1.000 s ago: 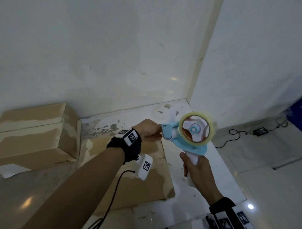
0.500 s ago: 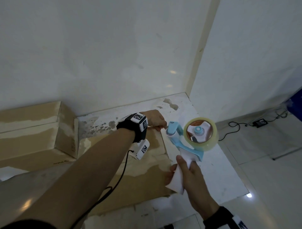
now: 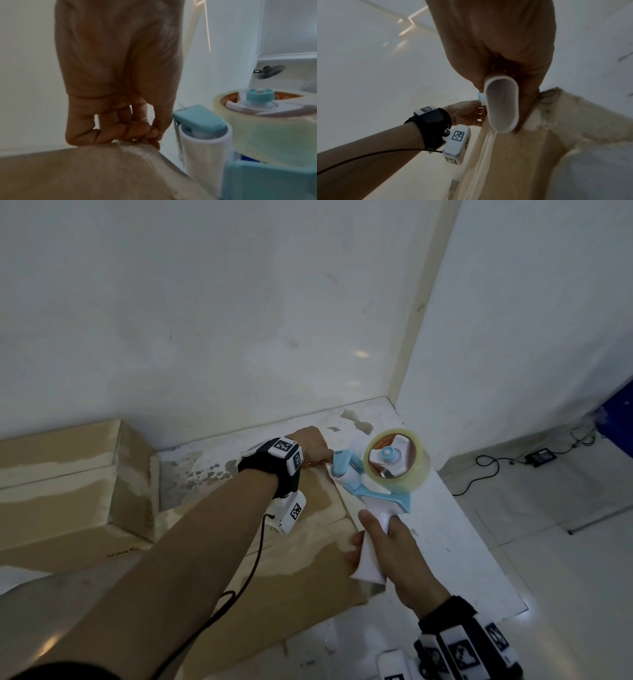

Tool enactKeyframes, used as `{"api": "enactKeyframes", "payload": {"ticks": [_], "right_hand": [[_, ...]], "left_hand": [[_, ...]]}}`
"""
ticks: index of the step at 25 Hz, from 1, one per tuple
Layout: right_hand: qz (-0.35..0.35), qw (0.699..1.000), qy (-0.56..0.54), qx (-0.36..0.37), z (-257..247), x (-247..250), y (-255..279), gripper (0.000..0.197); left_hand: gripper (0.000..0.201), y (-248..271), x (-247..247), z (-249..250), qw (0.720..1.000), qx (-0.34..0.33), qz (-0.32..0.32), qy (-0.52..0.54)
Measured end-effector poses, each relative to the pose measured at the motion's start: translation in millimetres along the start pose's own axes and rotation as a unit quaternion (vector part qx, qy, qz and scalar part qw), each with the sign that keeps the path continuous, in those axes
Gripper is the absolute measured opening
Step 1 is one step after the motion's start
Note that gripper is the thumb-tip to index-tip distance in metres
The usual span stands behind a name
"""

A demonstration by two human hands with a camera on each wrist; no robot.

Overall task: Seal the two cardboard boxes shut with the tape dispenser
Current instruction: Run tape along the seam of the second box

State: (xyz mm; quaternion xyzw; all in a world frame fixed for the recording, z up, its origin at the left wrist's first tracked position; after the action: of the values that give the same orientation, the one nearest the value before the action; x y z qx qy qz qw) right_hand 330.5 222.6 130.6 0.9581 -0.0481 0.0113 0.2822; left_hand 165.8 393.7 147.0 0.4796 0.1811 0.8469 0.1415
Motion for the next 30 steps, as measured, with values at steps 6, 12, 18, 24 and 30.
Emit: {"api": "enactKeyframes", "payload": {"ticks": [6,12,18,24,30], "right_hand": [[-0.015,0.999,0.032,0.007,-7,-6,-9,0.031],[-0.01,1.0,0.027,0.01,-4,-6,-13,0.032],[-0.006,0.999,0.043,0.012,1,-7,-14,0.035],[0.001,0.997,0.072,0.021,4,-9,-17,0.038],[-0.002,0.996,0.081,0.022,3,-9,-17,0.037]], "left_hand": [[0.037,-12,0,-22,0.998,0.054,-0.001,0.014],[0.033,-6,4,-26,0.995,0.085,0.048,-0.006],[0.031,-6,6,-37,0.996,0.088,0.02,-0.012],[0.031,6,8,-43,0.993,0.044,0.01,-0.113],[0.026,15,12,-46,0.993,-0.087,0.011,0.085]]}}
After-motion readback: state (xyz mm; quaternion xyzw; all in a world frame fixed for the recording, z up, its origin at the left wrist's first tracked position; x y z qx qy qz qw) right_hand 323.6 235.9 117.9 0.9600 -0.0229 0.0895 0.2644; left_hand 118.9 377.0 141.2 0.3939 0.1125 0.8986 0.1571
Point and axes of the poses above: each hand's wrist, its own y-axis away from the middle knuckle, its own x-axis out of the back of the hand, z = x × y, the point moved 6 cm from there along -y, towards the middle knuckle, and after that the axes turned 5 degrees about z, right-handed, at the moved point
